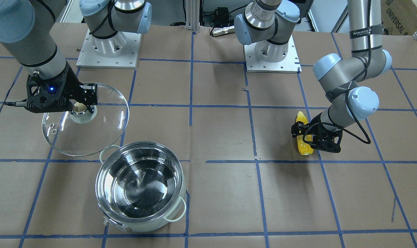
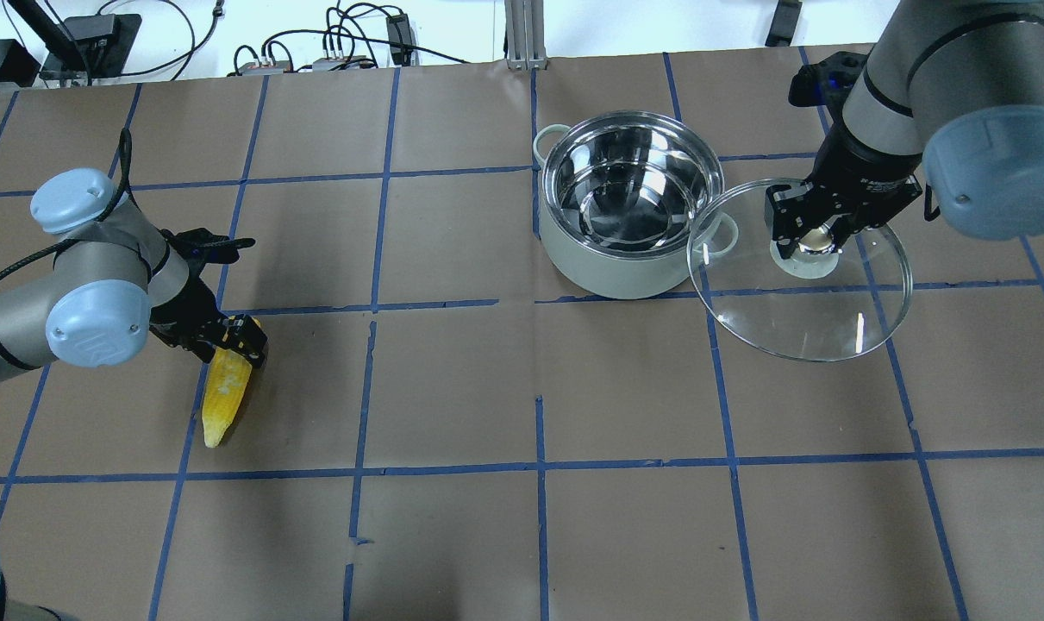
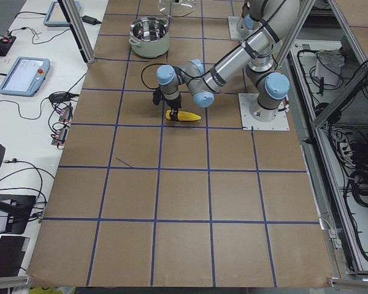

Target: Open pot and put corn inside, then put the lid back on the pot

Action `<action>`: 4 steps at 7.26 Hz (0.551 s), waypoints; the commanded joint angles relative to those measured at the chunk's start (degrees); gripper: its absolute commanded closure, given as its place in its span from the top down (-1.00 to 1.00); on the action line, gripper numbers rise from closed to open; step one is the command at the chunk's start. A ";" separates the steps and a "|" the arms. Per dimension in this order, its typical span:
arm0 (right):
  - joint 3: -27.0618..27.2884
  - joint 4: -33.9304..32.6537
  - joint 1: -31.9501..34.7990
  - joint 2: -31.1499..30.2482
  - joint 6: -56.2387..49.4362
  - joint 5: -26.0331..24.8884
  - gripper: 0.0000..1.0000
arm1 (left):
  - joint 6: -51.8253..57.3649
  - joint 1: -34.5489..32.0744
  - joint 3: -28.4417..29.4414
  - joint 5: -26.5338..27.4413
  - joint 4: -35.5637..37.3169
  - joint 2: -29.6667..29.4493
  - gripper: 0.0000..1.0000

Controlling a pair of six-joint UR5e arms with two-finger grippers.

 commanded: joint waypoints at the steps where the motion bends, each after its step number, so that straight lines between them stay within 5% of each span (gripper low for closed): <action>1: 0.24 -1.06 -0.09 0.22 -0.09 0.01 -0.33 | 0.03 0.05 0.59 0.46 -0.12 -0.44 -0.27; 2: 0.24 -1.06 -0.09 0.22 -0.09 0.01 -0.33 | -0.32 -0.47 0.51 3.16 0.05 -0.44 -0.51; 4: -1.85 -2.11 -0.09 0.48 -0.09 0.19 -0.33 | -6.79 -3.70 2.25 3.01 -1.26 1.83 -0.54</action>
